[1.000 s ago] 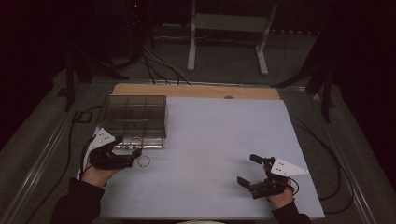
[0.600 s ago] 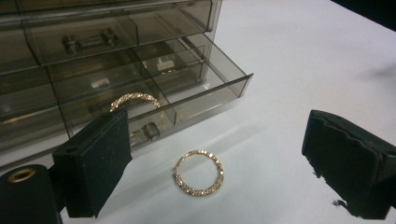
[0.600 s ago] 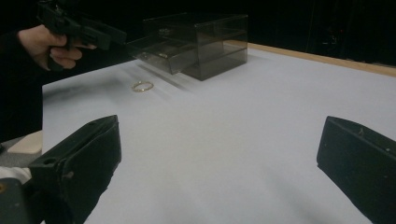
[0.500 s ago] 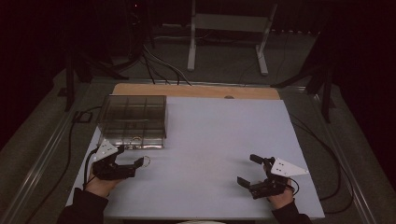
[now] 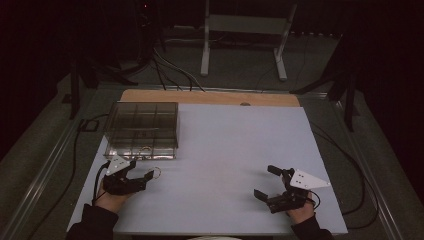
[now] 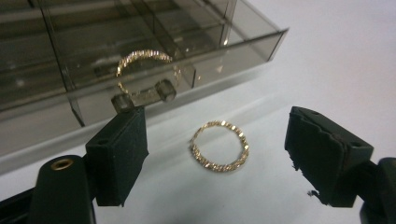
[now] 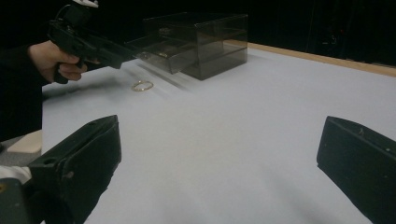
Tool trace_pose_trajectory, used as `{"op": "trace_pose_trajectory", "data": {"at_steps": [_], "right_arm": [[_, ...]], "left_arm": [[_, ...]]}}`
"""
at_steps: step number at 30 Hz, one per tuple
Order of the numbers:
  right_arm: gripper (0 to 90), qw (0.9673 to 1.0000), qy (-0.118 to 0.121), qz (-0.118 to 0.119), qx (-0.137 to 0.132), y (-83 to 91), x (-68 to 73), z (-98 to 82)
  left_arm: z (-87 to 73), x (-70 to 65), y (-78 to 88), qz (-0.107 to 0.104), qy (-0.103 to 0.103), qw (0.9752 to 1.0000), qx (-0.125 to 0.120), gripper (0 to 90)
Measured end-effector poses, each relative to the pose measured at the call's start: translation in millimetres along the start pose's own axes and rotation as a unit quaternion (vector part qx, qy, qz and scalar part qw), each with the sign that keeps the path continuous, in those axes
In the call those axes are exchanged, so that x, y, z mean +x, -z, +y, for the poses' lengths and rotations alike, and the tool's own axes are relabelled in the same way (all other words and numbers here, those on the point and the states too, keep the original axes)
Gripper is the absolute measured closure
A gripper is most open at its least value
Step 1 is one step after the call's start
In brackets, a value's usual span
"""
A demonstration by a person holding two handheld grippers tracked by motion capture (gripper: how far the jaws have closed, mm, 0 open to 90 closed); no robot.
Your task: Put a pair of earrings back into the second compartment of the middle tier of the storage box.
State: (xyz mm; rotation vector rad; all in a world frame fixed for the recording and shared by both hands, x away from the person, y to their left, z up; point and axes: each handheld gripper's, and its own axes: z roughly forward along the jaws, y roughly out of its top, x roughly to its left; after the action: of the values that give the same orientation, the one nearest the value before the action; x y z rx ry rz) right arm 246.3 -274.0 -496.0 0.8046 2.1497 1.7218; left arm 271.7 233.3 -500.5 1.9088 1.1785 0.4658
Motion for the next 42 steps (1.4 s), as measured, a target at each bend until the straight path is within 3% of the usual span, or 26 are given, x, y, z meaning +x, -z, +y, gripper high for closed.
{"op": "trace_pose_trajectory", "data": {"at_steps": [10,25,35,42], "right_arm": [[0.0,1.0,-0.001,0.0,0.001,0.0,0.3,0.0],[0.0,1.0,-0.002,-0.002,0.003,-0.1,0.1,-0.2],[0.0,1.0,0.001,-0.003,0.003,-0.6,0.4,0.0],[0.0,1.0,0.001,-0.003,0.005,-0.2,0.0,-0.2]], "left_arm": [[-4.4,1.9,-11.5,0.002,-0.005,0.9997,0.026,41.7],[-5.3,2.4,-30.5,0.01,-0.036,0.9968,0.071,65.1],[-3.5,0.6,-30.1,0.017,-0.031,0.9958,0.084,86.9],[-3.2,0.8,-29.5,0.016,-0.031,0.9959,0.083,87.7]]}}
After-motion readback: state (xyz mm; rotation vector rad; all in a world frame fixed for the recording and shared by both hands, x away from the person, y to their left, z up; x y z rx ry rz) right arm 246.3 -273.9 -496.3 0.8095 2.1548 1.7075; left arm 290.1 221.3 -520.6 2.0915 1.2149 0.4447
